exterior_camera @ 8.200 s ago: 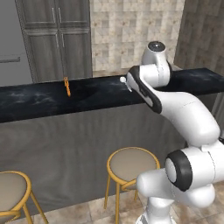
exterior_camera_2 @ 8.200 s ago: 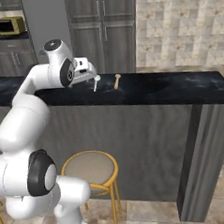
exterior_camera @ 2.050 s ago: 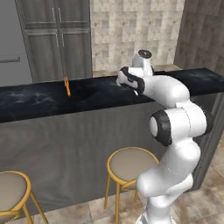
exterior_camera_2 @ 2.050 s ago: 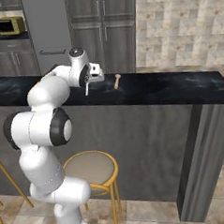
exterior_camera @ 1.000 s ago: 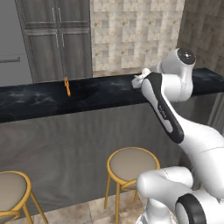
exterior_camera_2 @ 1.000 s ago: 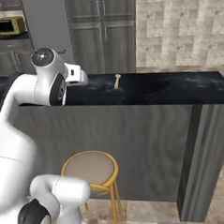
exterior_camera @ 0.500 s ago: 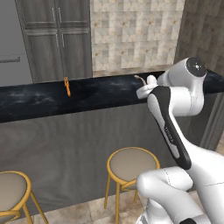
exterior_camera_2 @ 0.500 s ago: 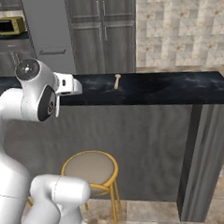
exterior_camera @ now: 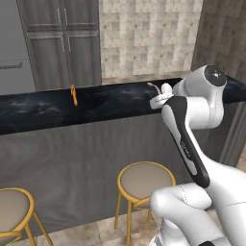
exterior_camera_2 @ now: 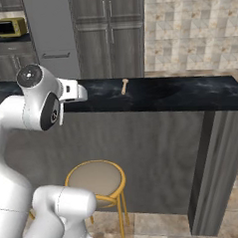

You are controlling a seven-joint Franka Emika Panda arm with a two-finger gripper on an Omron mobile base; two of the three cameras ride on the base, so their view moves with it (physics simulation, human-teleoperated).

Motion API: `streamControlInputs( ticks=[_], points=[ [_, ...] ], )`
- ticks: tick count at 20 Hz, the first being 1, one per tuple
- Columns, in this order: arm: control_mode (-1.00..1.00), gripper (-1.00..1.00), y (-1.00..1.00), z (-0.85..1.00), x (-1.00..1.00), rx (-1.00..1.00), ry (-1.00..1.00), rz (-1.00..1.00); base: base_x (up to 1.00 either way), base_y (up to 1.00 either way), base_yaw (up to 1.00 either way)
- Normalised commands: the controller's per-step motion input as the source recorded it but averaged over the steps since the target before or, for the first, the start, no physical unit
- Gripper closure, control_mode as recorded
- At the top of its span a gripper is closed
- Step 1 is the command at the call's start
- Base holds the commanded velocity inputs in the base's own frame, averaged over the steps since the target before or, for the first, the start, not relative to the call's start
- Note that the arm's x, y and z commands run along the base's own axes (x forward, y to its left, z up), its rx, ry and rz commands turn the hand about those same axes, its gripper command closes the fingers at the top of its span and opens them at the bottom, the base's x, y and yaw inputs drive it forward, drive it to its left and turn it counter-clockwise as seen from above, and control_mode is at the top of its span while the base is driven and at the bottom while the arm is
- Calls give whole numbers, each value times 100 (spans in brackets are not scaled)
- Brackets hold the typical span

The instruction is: Pick up the metallic utensils from the counter and place them in the open drawer. Make sure not to pick up any wooden utensils.

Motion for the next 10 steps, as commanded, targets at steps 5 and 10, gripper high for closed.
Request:
streamControlInputs(
  ticks=[5,10],
  points=[
    [100,100,-3,0,0,1,0,0,0,-3,0],
    [100,100,0,0,0,0,0,0,-48,-15,0]
  ],
)
